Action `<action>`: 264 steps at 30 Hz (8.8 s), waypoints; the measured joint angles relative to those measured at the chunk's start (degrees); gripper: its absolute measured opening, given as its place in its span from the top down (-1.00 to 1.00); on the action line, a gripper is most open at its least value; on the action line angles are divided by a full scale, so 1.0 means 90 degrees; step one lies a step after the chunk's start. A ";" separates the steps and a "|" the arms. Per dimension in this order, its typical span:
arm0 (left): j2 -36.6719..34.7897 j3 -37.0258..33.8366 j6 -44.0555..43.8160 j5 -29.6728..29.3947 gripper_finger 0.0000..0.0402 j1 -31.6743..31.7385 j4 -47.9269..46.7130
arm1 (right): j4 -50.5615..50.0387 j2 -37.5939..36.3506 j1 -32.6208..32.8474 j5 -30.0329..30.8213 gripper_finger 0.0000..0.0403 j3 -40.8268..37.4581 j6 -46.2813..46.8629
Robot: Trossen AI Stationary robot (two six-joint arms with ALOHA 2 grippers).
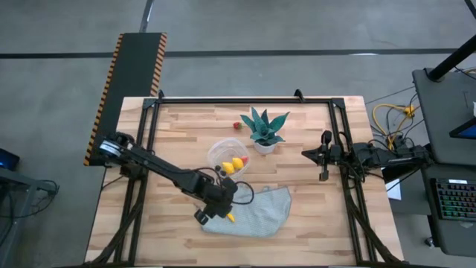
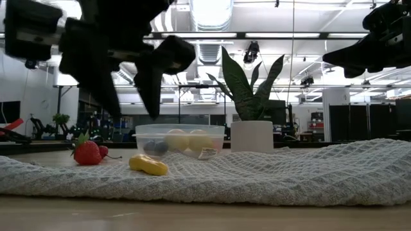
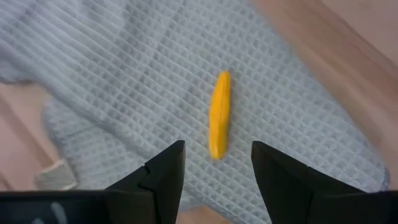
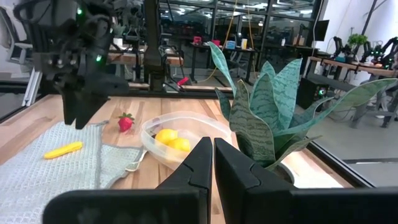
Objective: Pick and placing Produce into tupperware
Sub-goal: Put the yellow corn into the container, then put the red cherry into the container
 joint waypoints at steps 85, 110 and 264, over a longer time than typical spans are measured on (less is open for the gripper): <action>0.0805 0.0202 -0.0607 0.0010 0.97 -0.0067 0.0481 | -0.0053 0.0007 0.0000 0.0000 0.96 -0.0005 0.0046; -0.1051 0.0153 -0.0275 -0.2072 0.98 0.1011 -0.0551 | -0.0053 0.0007 0.0002 -0.0001 0.96 -0.0005 0.0051; -0.0631 -0.1710 -0.2103 -0.1166 -0.05 0.1736 -0.1630 | -0.0056 0.0219 0.0000 0.0002 0.96 -0.0005 0.0177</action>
